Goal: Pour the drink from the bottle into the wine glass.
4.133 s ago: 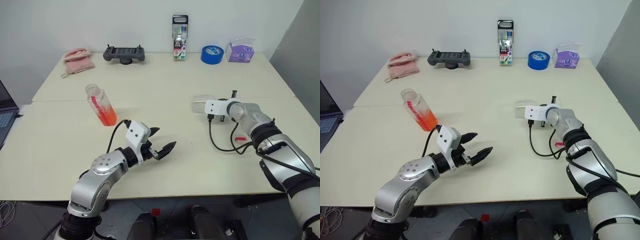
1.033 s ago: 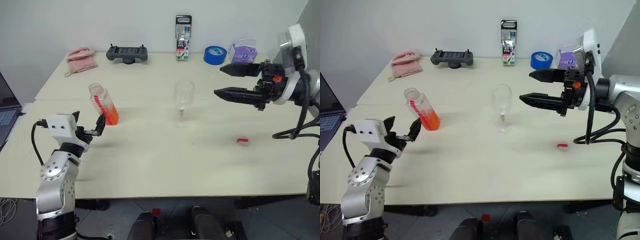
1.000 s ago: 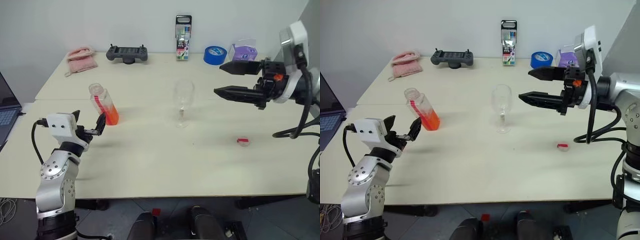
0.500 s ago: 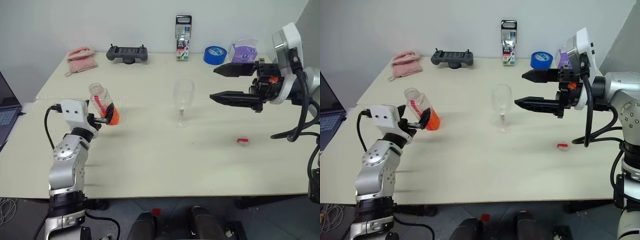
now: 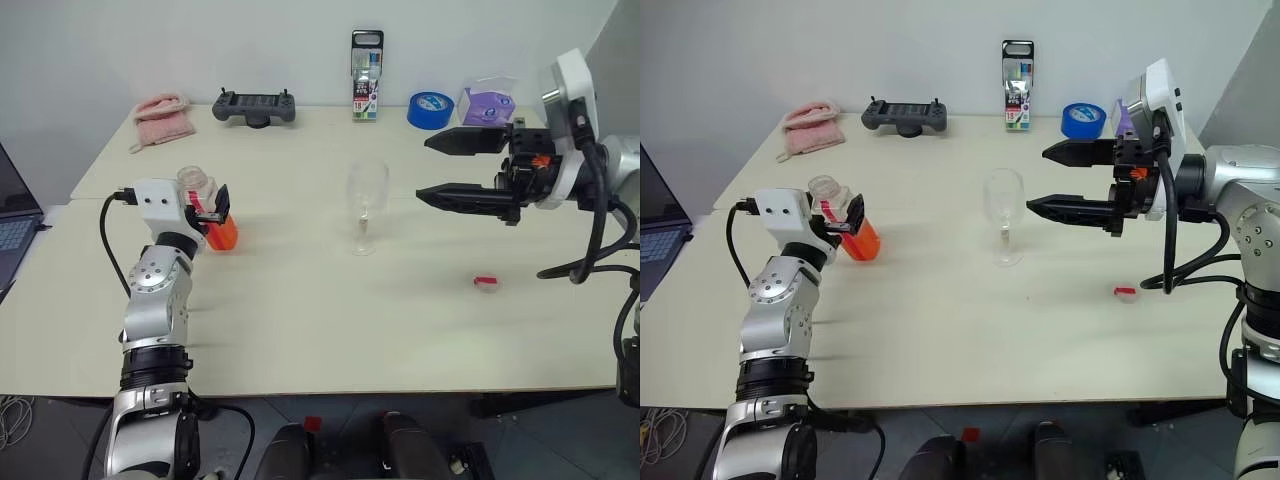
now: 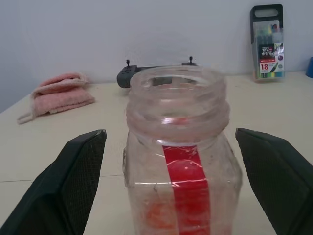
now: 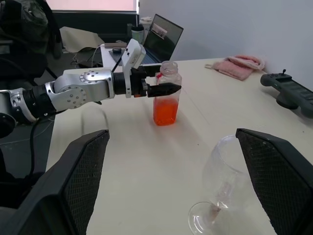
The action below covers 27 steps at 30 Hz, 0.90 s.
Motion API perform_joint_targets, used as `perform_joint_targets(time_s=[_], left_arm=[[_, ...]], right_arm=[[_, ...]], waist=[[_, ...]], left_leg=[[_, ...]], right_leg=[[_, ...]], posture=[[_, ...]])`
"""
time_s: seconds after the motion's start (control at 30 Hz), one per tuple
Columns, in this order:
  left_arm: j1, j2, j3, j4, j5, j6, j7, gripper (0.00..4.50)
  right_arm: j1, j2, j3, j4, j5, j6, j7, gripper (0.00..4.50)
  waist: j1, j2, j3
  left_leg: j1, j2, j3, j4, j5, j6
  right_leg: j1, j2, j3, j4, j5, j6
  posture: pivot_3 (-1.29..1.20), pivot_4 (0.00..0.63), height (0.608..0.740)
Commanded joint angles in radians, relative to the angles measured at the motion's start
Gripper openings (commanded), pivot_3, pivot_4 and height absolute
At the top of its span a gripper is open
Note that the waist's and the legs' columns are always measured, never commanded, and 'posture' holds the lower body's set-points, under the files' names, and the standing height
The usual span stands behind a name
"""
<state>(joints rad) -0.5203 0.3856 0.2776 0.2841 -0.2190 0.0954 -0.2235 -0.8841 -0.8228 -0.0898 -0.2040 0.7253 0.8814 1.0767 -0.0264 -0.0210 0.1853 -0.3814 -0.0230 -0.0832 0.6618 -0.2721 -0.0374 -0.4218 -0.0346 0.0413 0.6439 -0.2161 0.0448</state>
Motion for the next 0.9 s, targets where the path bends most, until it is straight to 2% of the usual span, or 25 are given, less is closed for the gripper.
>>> perform_joint_targets(time_s=[0.03, 0.07, 0.27, 0.3, 0.47, 0.57, 0.7, 0.9], left_arm=[[-0.046, -0.007, 0.005, 0.036, -0.003, -0.057, -0.006, 4.09], [-0.053, -0.008, 0.007, 0.050, -0.003, -0.064, -0.006, 3.88], [-0.073, 0.000, 0.007, 0.104, -0.004, -0.096, -0.028, 1.95], [-0.082, 0.007, 0.000, 0.117, 0.000, -0.105, -0.042, 1.85], [-0.171, 0.035, -0.109, 0.065, -0.008, -0.097, -0.250, 1.83], [-0.244, 0.055, -0.188, 0.065, 0.048, -0.154, -0.331, 1.83], [-0.364, 0.045, -0.251, 0.118, 0.081, -0.190, -0.394, 1.83], [-0.488, 0.014, -0.298, 0.218, 0.125, -0.266, -0.431, 1.83]], right_arm=[[-0.018, -0.008, -0.002, -0.030, -0.007, -0.019, -0.016, 4.50], [-0.018, -0.009, -0.002, -0.032, -0.008, -0.019, -0.021, 4.50], [0.004, -0.018, -0.026, -0.061, 0.001, -0.009, -0.062, 4.50], [0.017, -0.025, -0.037, -0.075, 0.001, -0.004, -0.077, 4.50], [0.144, -0.063, -0.104, -0.159, -0.043, 0.016, -0.208, 4.50], [0.241, -0.030, -0.169, -0.219, -0.046, -0.023, -0.274, 4.50], [0.356, -0.031, -0.225, -0.322, -0.005, -0.011, -0.305, 4.50], [0.415, -0.042, -0.242, -0.388, 0.019, 0.002, -0.348, 4.50]], waist=[[0.000, 0.000, 0.000], [0.000, 0.000, 0.000], [0.000, 0.000, 0.000], [0.000, 0.000, 0.000], [0.011, -0.002, 0.001], [0.024, -0.003, 0.002], [0.024, -0.003, 0.002], [0.015, -0.003, 0.002]], left_leg=[[0.000, 0.000, 0.000, 0.000, 0.000, 0.000], [0.000, 0.000, 0.000, 0.000, 0.000, 0.000], [0.000, 0.000, 0.000, 0.000, 0.000, 0.000], [0.000, 0.000, -0.001, 0.000, 0.000, 0.000], [-0.002, -0.001, -0.002, 0.001, 0.000, 0.000], [-0.003, -0.001, -0.001, 0.001, 0.000, 0.000], [-0.003, -0.002, -0.001, 0.001, 0.000, 0.000], [-0.001, -0.001, 0.001, 0.001, 0.000, 0.000]], right_leg=[[0.000, 0.000, 0.000, 0.000, 0.000, 0.000], [0.000, 0.000, 0.000, 0.000, 0.000, 0.000], [0.000, 0.000, 0.000, 0.000, 0.000, 0.000], [0.000, 0.000, 0.000, 0.000, 0.000, 0.000], [0.000, -0.001, -0.001, 0.000, 0.000, 0.000], [0.000, -0.001, -0.001, 0.000, 0.001, 0.001], [-0.001, -0.001, 0.000, 0.000, 0.001, 0.001], [0.000, 0.000, 0.001, 0.000, 0.000, 0.002]], posture=[[0.00, 0.150, 0.740], [0.00, 0.150, 0.740], [0.00, 0.150, 0.740], [0.00, 0.150, 0.740], [0.00, 0.150, 0.740], [0.00, 0.150, 0.740], [0.00, 0.150, 0.740], [0.00, 0.150, 0.740]])
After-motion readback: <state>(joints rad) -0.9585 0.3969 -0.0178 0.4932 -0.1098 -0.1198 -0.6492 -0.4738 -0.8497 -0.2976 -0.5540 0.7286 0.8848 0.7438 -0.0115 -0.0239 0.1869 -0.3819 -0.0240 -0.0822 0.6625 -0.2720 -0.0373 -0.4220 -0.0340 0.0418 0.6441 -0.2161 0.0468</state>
